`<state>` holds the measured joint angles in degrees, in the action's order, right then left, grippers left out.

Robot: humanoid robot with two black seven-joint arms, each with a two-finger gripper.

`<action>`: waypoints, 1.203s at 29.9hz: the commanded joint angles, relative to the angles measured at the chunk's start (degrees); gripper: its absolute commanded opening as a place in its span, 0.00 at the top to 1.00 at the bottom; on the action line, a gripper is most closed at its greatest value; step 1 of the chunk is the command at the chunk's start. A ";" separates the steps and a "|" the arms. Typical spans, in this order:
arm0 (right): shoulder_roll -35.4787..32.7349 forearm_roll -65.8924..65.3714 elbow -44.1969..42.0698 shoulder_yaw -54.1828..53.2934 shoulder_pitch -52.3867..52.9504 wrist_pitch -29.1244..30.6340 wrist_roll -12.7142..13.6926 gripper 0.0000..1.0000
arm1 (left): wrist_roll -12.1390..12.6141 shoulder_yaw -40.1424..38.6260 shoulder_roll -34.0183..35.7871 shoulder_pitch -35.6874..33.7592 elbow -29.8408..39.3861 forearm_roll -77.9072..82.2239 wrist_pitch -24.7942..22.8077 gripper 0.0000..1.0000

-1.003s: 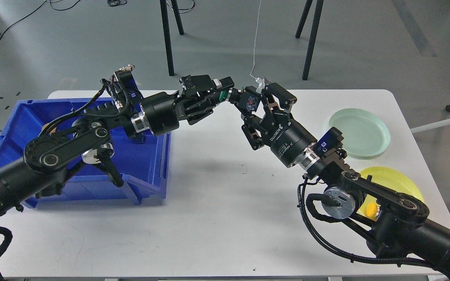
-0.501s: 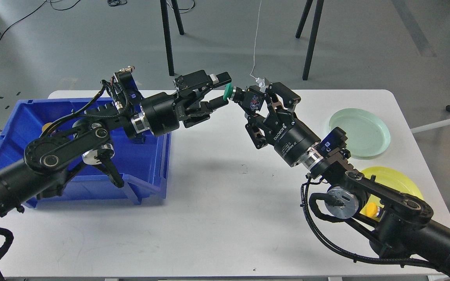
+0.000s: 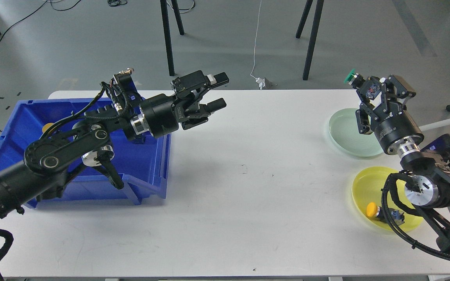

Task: Pass button and place on color plate
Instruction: 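Lower the green button onto the pale green plate and open the right gripper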

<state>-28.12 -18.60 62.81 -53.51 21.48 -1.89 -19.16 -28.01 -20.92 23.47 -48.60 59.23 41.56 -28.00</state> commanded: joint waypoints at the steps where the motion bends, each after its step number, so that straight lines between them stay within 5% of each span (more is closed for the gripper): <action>1: 0.52 -0.39 -10.93 2.08 1.45 -3.19 2.63 0.99 | 0.01 0.01 -0.01 0.00 0.01 -0.08 0.00 0.08; 10: 5.70 -0.48 -24.47 20.00 13.31 -15.41 3.60 0.99 | 0.01 0.01 -0.01 0.09 0.01 -0.17 0.00 0.08; 20: 12.47 -0.48 -35.65 28.11 18.51 -16.74 3.60 0.95 | 0.01 -0.17 -0.01 0.27 0.01 -0.17 0.00 0.08; 36: 14.32 -0.39 -37.59 28.55 19.13 -16.91 4.22 0.39 | 0.01 -0.08 -0.18 0.27 0.01 -0.08 0.00 0.08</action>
<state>-13.88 -18.99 25.21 -24.88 40.59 -18.70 -14.65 -28.00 -21.01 23.29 -48.34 59.24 41.48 -28.00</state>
